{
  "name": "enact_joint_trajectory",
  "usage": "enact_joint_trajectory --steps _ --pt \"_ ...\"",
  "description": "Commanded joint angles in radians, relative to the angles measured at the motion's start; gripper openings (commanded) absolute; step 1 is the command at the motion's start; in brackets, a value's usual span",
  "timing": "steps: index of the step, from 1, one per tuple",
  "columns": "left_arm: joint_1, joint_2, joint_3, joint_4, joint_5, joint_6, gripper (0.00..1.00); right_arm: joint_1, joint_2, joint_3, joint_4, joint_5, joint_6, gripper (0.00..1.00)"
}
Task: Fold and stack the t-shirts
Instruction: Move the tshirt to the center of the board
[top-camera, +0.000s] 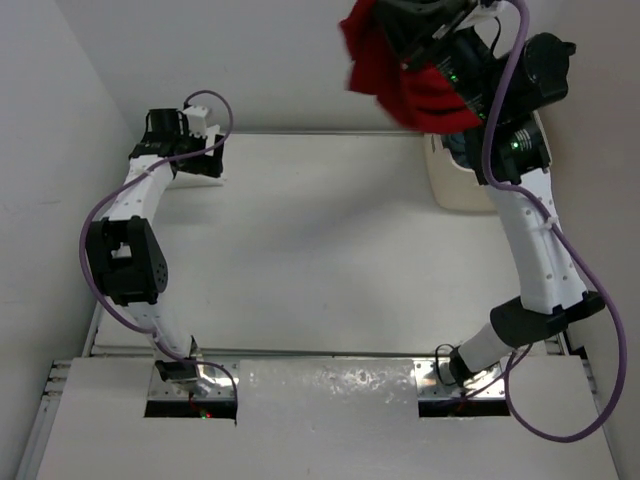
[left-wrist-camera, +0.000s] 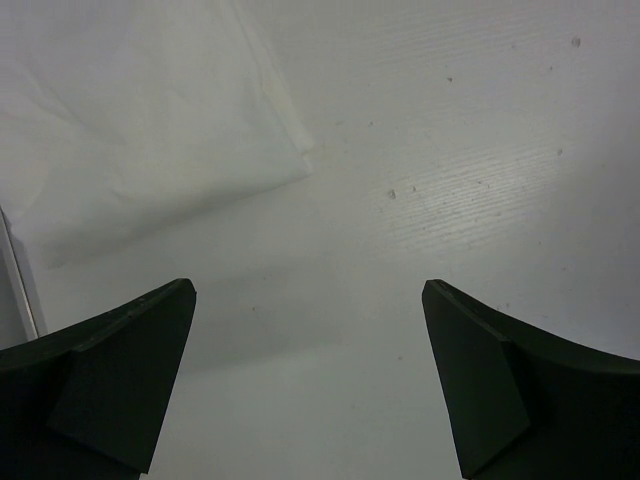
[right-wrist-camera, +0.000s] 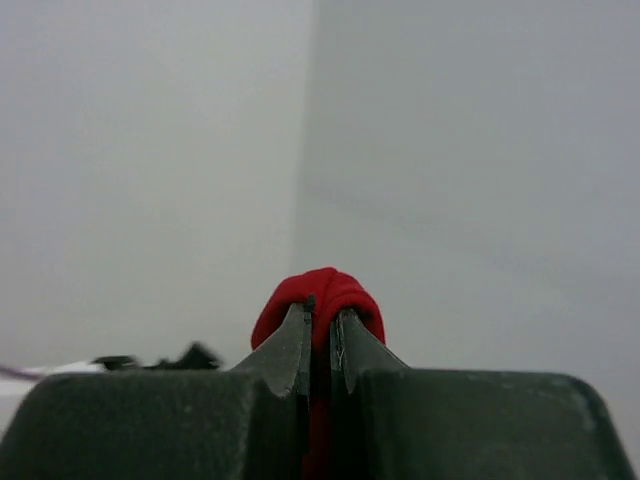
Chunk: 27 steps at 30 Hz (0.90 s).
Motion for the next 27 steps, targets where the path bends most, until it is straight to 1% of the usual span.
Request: enact_joint_trajectory --steps 1,2,3,4,6,7,9,10,12,13,15,16,17,18,19,20,21,22,23,24,26,27 --pt "0.005 -0.063 0.014 0.050 0.012 -0.026 0.97 0.086 0.023 -0.007 0.040 -0.192 0.039 0.00" --pt "0.005 -0.065 0.017 0.051 0.011 -0.029 0.97 0.121 0.032 0.017 0.006 -0.214 0.017 0.00" --pt "0.005 -0.062 0.023 0.054 0.003 -0.034 0.97 0.188 0.038 0.010 -0.064 -0.228 -0.045 0.00" --pt "0.006 -0.060 0.028 0.054 -0.004 -0.035 0.97 0.210 0.035 0.010 -0.079 -0.220 -0.070 0.00" --pt "0.011 -0.056 0.034 0.056 -0.027 -0.045 0.97 0.220 0.015 -0.139 -0.059 -0.176 -0.037 0.00" --pt "0.016 -0.050 0.044 0.053 -0.059 -0.052 0.97 0.220 -0.014 -0.287 -0.047 -0.095 -0.037 0.00" --pt "0.034 -0.047 0.052 0.050 -0.096 -0.061 0.97 0.220 -0.038 -0.454 -0.022 -0.009 -0.049 0.00" --pt "0.045 -0.047 0.052 0.053 -0.122 -0.069 0.97 0.221 -0.045 -0.597 -0.007 0.080 -0.043 0.00" --pt "0.081 -0.050 0.055 0.053 -0.139 -0.077 0.97 0.212 -0.039 -0.705 -0.002 0.143 0.021 0.00" --pt "0.091 -0.050 0.057 0.048 -0.156 -0.069 0.97 0.200 -0.030 -0.775 -0.004 0.207 0.044 0.00" --pt "0.098 -0.054 0.055 0.045 -0.179 -0.045 0.97 0.155 0.029 -0.787 -0.061 0.268 0.156 0.00" --pt "0.098 -0.065 0.052 0.039 -0.172 -0.022 0.97 0.075 0.061 -0.749 -0.197 0.333 0.201 0.00" --pt "0.097 -0.073 0.048 0.039 -0.155 -0.012 0.97 0.027 0.099 -0.725 -0.270 0.357 0.295 0.00" --pt "0.097 -0.092 0.032 0.037 -0.129 0.015 0.96 -0.069 0.174 -0.704 -0.351 0.336 0.313 0.10" --pt "0.095 -0.102 0.025 0.030 -0.059 0.030 0.96 -0.099 0.210 -0.666 -0.379 0.296 0.295 0.32" --pt "0.086 -0.119 0.006 0.021 -0.028 0.049 0.95 -0.110 0.272 -0.627 -0.431 0.315 0.202 0.68" --pt "0.076 -0.126 -0.006 -0.004 0.007 0.092 0.94 -0.106 0.306 -0.515 -0.573 0.337 0.134 0.84" --pt "0.045 -0.129 -0.020 -0.022 0.012 0.116 0.94 -0.093 0.338 -0.451 -0.655 0.341 0.077 0.99" --pt "0.027 -0.134 -0.035 -0.039 0.009 0.144 0.94 -0.080 0.362 -0.407 -0.724 0.373 -0.002 0.99" --pt "0.008 -0.136 -0.069 -0.062 0.002 0.170 0.94 -0.045 0.368 -0.382 -0.767 0.395 -0.039 0.99" --pt "-0.026 -0.119 -0.098 -0.142 -0.015 0.218 0.93 0.006 0.324 -0.435 -0.748 0.439 -0.113 0.99" --pt "-0.027 -0.108 -0.109 -0.180 -0.014 0.224 0.93 0.061 0.290 -0.481 -0.707 0.461 -0.139 0.99"
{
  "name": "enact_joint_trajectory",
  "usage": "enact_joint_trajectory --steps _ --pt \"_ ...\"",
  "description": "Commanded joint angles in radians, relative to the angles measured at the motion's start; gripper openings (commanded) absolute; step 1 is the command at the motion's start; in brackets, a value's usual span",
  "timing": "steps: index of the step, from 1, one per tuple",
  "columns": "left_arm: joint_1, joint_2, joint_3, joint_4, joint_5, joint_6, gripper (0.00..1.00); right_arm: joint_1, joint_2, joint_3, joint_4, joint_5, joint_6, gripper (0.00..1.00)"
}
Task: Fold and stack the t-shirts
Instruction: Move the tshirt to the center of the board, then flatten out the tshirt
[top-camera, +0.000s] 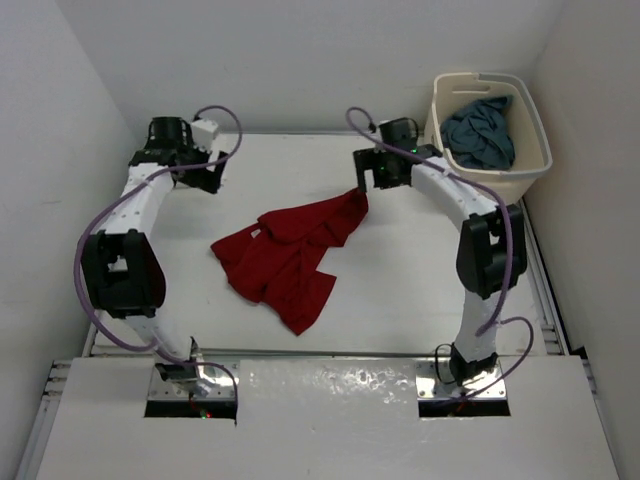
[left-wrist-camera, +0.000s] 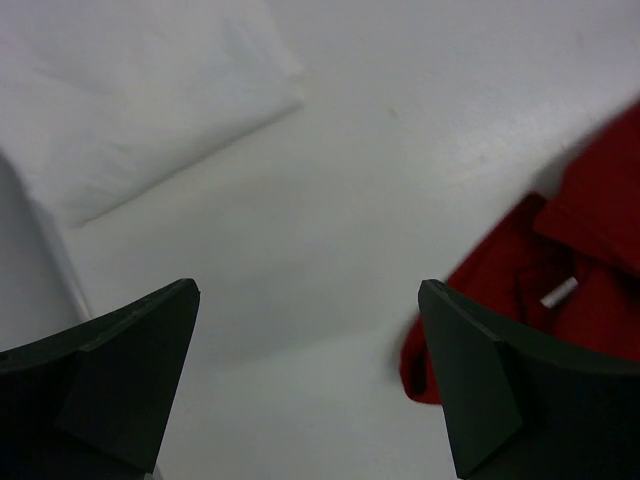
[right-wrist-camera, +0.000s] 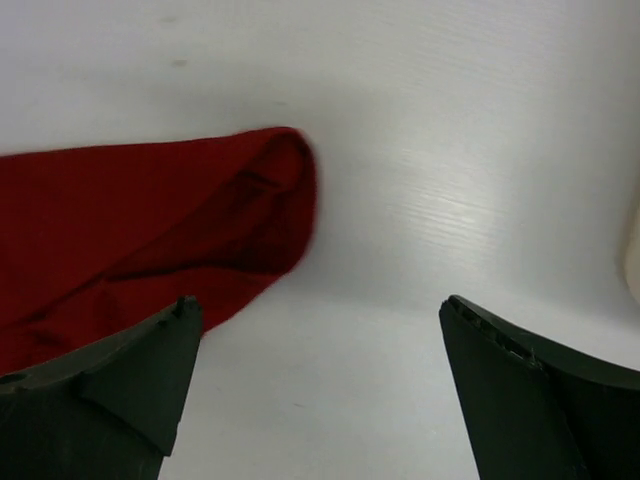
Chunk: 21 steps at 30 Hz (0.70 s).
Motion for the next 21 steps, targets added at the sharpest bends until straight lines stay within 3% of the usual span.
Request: enact_joint_trajectory --steps 1,6,10,16,21 --pt "-0.033 0.026 -0.065 -0.186 0.009 0.097 0.90 0.187 -0.176 -0.092 0.002 0.053 -0.179 0.99" --pt "-0.004 0.115 -0.220 -0.254 -0.034 0.149 0.90 0.264 -0.243 -0.269 0.190 -0.151 -0.105 0.98" --pt "-0.016 0.127 -0.278 -0.248 0.094 0.158 0.92 0.278 -0.250 -0.351 0.242 -0.156 -0.034 0.98" --pt "-0.041 0.218 -0.295 -0.101 0.042 0.034 0.91 0.278 -0.303 -0.444 0.268 -0.099 -0.037 0.98" --pt "-0.047 0.218 -0.223 -0.138 0.274 0.034 0.80 0.278 -0.335 -0.458 0.227 -0.058 -0.074 0.98"
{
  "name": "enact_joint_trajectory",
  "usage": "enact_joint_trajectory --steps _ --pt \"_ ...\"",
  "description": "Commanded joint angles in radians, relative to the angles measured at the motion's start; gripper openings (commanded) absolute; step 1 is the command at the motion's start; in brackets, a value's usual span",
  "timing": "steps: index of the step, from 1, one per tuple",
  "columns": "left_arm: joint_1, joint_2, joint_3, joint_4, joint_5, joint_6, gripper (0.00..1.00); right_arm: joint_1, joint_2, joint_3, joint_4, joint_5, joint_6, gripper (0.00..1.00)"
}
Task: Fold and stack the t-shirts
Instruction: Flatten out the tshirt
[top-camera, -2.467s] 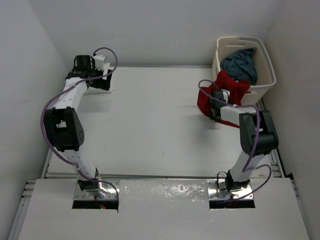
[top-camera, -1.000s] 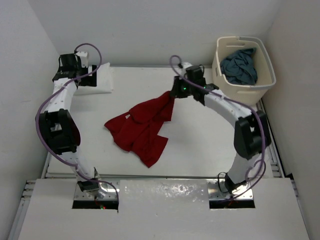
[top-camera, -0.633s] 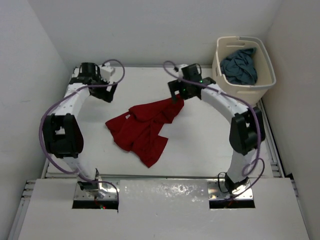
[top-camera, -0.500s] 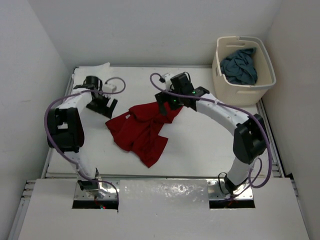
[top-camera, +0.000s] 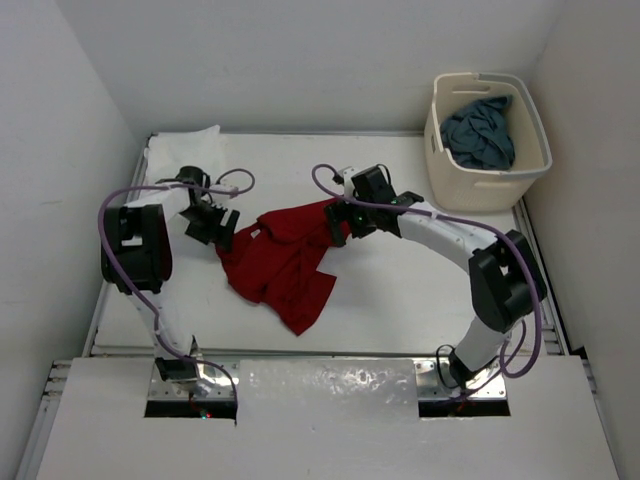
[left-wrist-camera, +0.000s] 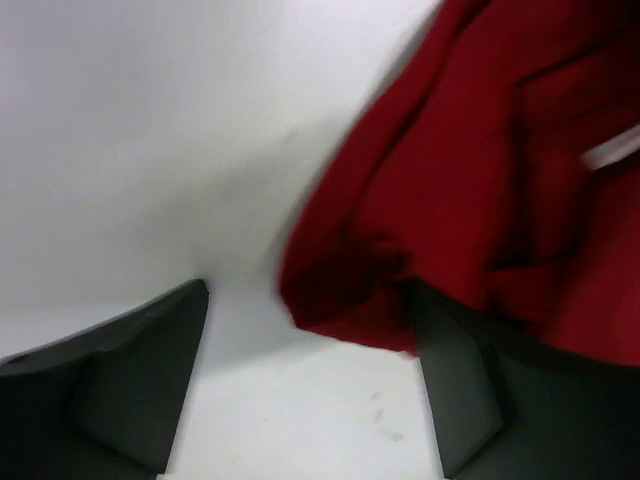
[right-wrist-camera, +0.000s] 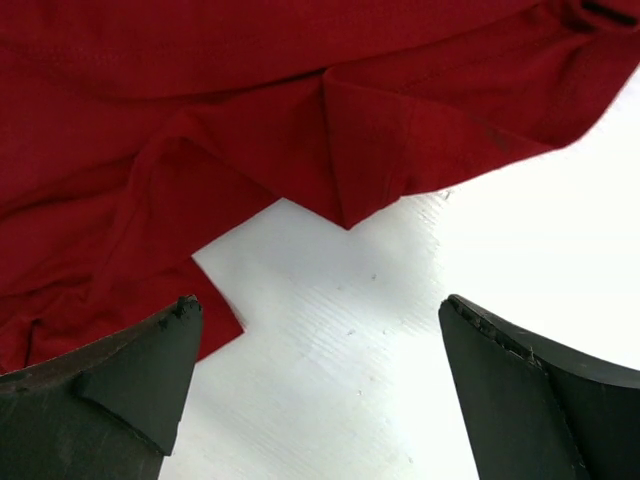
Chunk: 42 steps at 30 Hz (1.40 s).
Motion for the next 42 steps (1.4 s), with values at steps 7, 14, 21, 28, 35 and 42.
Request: enact_joint_trajectory --steps 7,14,21,28,35,42 --pt "-0.092 0.104 0.089 0.013 0.298 -0.036 0.00 0.003 -0.077 0.025 -0.005 0.097 -0.046 0.99" --pt "-0.170 0.176 0.835 -0.053 0.162 -0.122 0.00 -0.063 -0.187 0.074 -0.051 0.171 -0.031 0.99" --pt "-0.426 0.010 1.092 0.183 0.104 0.028 0.00 -0.182 -0.402 0.083 -0.047 0.273 0.000 0.99" --pt "-0.575 -0.155 1.265 0.010 0.362 0.119 0.00 -0.184 -0.592 0.054 0.031 0.442 -0.118 0.99" --pt "-0.577 -0.250 1.385 -0.061 0.369 0.101 0.00 -0.184 -0.664 0.072 0.080 0.351 -0.185 0.99" --pt "-0.574 -0.244 1.298 0.052 0.066 0.116 0.00 -0.184 -0.563 0.132 0.050 0.133 -0.161 0.99"
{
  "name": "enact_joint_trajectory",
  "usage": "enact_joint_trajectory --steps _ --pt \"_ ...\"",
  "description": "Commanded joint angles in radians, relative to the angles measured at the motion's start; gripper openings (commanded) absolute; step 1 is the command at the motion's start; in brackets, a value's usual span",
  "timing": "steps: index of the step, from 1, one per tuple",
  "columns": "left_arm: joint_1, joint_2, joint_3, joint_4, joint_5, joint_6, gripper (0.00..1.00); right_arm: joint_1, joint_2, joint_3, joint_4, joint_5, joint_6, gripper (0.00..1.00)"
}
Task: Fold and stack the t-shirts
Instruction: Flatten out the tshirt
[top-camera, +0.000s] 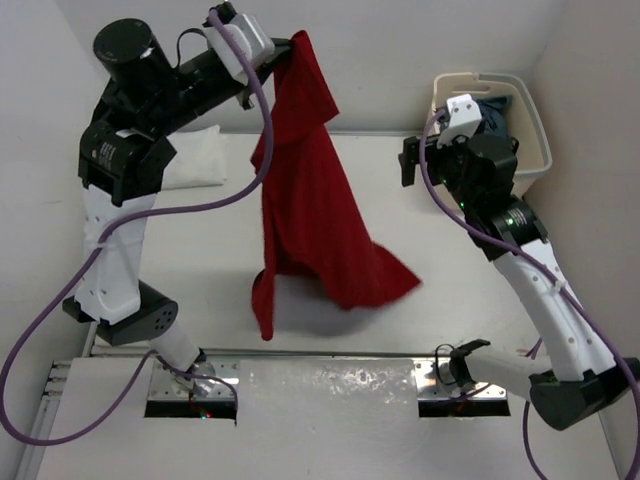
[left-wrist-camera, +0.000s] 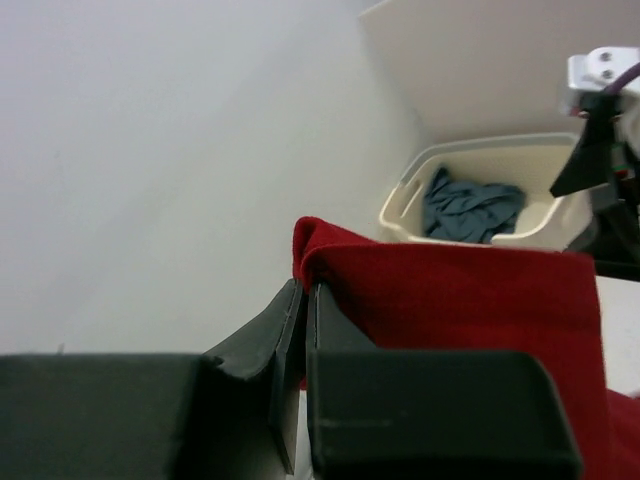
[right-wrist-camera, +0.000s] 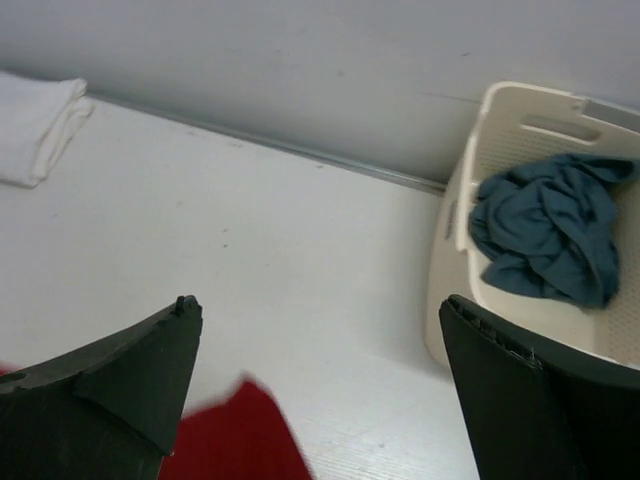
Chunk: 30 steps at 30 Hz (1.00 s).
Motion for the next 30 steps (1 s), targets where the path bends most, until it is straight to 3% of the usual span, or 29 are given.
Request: enact_joint_trajectory --steps 1,4,9,14,19,20,21,22,23,28,30 --pt "0.007 0.032 -0.072 0.094 -0.174 0.012 0.00 0.004 0.082 0.089 -0.025 -0.159 -0.005 0.99" --pt "0.011 0.076 -0.182 0.151 -0.186 -0.014 0.00 0.004 0.167 0.140 -0.105 -0.208 -0.006 0.99" --pt "0.017 0.255 -0.313 0.329 -0.245 -0.064 0.00 0.004 0.215 0.089 -0.124 -0.228 -0.003 0.99" --pt "0.058 0.612 -0.122 0.424 -0.335 -0.156 0.00 0.004 0.255 0.066 -0.145 -0.236 0.023 0.99" --pt "0.125 0.762 -0.107 0.544 -0.438 -0.255 0.02 0.016 0.275 0.049 -0.183 -0.227 0.027 0.99" --pt "0.135 0.786 -0.107 0.546 -0.473 -0.265 0.14 0.045 0.296 0.055 -0.203 -0.213 0.020 0.99" --pt "0.151 0.791 -0.112 0.539 -0.493 -0.290 0.58 0.067 0.312 0.069 -0.244 -0.199 0.011 0.99" --pt "0.162 0.790 -0.119 0.529 -0.480 -0.301 0.91 0.094 0.326 0.075 -0.266 -0.193 -0.015 0.99" --pt "0.173 0.765 -0.145 0.498 -0.463 -0.321 1.00 0.155 0.356 0.080 -0.289 -0.162 -0.025 0.99" --pt "0.280 0.562 -0.260 0.356 -0.313 -0.362 1.00 0.393 0.378 -0.033 -0.340 -0.037 -0.046 0.99" --pt "0.345 0.381 -0.427 0.326 -0.230 -0.361 1.00 0.531 0.378 -0.107 -0.323 0.000 -0.046 0.99"
